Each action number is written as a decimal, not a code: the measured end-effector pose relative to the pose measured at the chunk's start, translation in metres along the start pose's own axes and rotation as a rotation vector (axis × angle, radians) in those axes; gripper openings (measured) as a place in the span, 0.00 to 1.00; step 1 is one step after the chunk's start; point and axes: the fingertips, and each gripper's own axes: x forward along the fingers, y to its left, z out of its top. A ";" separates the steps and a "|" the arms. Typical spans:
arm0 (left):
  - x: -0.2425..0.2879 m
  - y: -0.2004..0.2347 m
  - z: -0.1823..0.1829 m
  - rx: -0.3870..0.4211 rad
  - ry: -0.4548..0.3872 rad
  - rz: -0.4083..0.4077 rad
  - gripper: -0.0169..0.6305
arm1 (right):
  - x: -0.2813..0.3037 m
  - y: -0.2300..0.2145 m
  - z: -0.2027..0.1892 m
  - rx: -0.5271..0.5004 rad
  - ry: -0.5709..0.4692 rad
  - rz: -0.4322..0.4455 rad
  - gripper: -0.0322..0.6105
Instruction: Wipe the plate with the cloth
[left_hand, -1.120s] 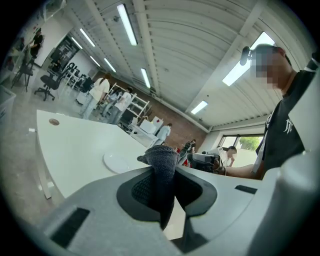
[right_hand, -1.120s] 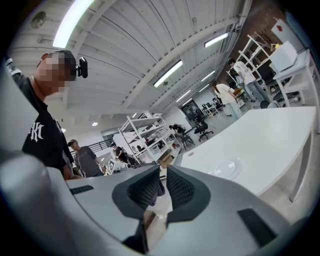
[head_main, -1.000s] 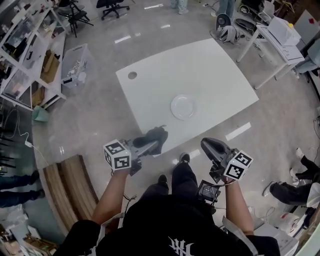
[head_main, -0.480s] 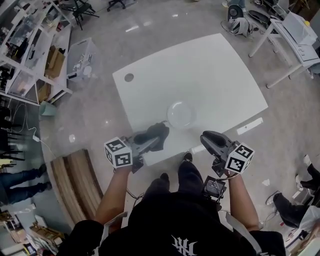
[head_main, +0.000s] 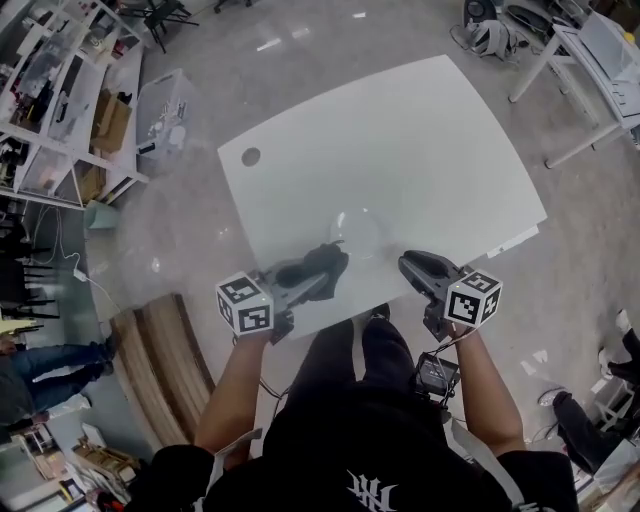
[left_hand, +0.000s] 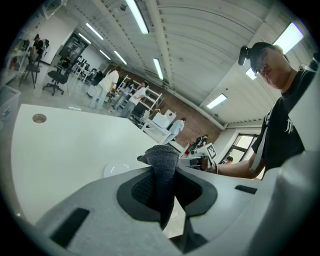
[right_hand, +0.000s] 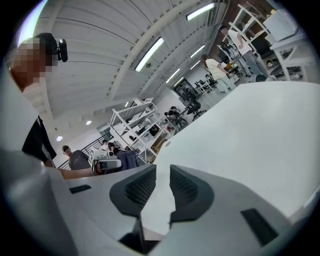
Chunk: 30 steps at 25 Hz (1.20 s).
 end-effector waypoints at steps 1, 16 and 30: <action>0.003 0.004 0.000 -0.002 0.008 -0.005 0.11 | 0.003 -0.006 0.000 0.014 0.007 -0.012 0.14; 0.039 0.069 -0.001 0.006 0.119 -0.045 0.11 | 0.058 -0.084 -0.022 0.195 0.171 -0.191 0.18; 0.068 0.091 -0.008 -0.001 0.168 -0.071 0.11 | 0.080 -0.106 -0.041 0.322 0.299 -0.228 0.17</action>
